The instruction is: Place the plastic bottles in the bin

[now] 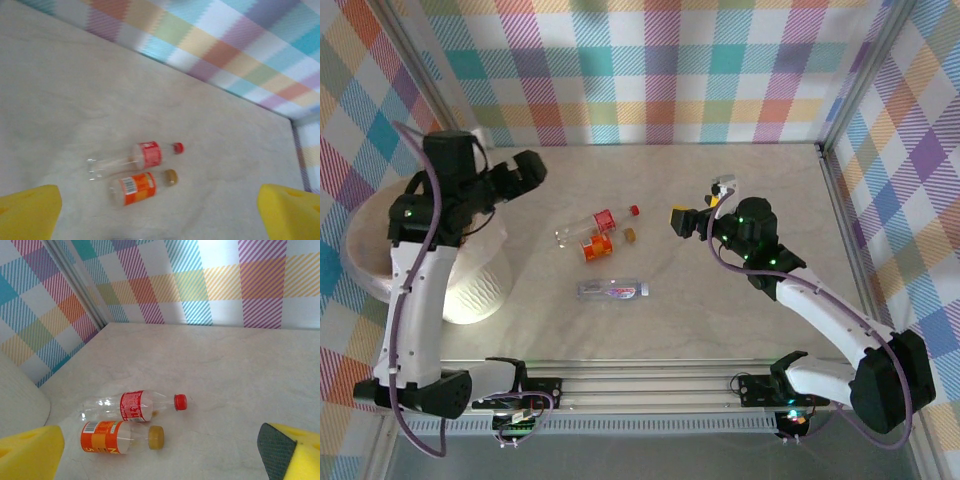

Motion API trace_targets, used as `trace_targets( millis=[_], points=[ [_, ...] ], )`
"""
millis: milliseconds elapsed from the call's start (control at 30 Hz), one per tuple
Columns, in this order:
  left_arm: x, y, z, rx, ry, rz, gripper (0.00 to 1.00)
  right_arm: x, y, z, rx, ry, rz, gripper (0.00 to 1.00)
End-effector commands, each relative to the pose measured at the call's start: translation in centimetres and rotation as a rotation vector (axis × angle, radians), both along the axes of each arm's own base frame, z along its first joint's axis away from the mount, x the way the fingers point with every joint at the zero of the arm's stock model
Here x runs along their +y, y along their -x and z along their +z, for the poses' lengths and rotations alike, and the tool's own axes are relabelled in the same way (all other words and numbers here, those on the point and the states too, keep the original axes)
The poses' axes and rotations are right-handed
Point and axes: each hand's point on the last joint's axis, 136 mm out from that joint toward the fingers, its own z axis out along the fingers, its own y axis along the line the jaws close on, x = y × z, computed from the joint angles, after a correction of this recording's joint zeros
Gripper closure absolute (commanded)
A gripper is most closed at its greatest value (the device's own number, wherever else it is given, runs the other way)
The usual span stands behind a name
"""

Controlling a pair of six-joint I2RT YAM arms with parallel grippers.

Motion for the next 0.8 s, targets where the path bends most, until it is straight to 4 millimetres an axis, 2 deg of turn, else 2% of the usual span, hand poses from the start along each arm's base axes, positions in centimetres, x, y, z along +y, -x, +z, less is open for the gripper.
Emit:
trace_targets(
  millis=[0,167,267,367,533,667,767],
  points=[
    [-4.6,-1.4,-0.6,-0.008,-0.015,-0.140,0.00,-0.1,0.3,1.0,-0.022,-0.019,-0.006,0.00],
    [-10.1,-3.0,-4.8,0.071,-0.144,-0.318,0.00,-0.8,0.7,0.4,-0.017,0.001,-0.024,0.00],
    [-12.2,-4.2,-8.0,0.135,-0.232,-0.398,0.00,-1.2,1.0,0.3,-0.016,0.014,-0.039,0.00],
    [-13.3,-5.8,-11.5,0.195,-0.332,-0.448,0.00,-1.7,1.2,0.2,-0.016,0.030,-0.054,0.00],
    [-14.5,-8.5,-17.6,0.317,-0.445,-0.524,0.00,-2.5,1.8,0.3,-0.024,0.046,-0.077,0.00],
    [-13.2,-10.8,-22.6,0.448,-0.607,-0.500,0.01,-3.1,2.2,0.3,-0.027,0.056,-0.092,0.00],
    [-12.5,-12.1,-25.2,0.515,-0.685,-0.489,0.03,-3.5,2.4,0.3,-0.028,0.062,-0.101,0.00]
  ],
)
